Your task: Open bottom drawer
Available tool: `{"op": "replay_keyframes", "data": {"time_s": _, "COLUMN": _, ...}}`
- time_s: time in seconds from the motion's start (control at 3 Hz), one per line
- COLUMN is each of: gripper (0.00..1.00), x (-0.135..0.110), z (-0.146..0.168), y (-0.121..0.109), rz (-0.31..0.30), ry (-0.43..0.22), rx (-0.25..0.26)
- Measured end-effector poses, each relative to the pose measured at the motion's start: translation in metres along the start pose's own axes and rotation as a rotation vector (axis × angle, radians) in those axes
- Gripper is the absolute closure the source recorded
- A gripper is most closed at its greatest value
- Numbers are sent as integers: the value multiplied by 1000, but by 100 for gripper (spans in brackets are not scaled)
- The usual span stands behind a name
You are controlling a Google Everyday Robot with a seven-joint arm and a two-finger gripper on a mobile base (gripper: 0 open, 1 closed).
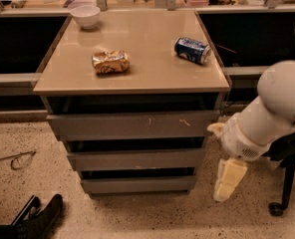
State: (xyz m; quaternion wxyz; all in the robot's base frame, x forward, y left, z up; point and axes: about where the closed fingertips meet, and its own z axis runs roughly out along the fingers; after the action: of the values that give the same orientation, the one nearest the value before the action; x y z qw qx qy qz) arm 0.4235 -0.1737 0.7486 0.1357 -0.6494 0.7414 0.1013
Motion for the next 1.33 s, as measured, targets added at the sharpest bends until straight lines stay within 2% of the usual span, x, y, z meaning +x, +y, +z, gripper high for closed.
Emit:
{"op": "replay_keyframes", "data": {"time_s": 0.33, "gripper": 0, "x": 7, "z": 75, "y": 11, "rz": -60, "ry": -86, "rx": -14}}
{"op": "replay_keyframes", "data": {"time_s": 0.67, "gripper": 0, "x": 10, "z": 121, "y": -13, "rz": -32, "ry": -173, "rx": 64}}
{"op": "replay_keyframes", "data": {"time_s": 1.0, "gripper": 0, "x": 11, "z": 124, "y": -13, "rz": -33, "ry": -177, "rx": 62}}
{"op": "replay_keyframes", "data": {"time_s": 1.33, "gripper": 0, "x": 14, "z": 168, "y": -11, "rz": -39, "ry": -217, "rx": 44}}
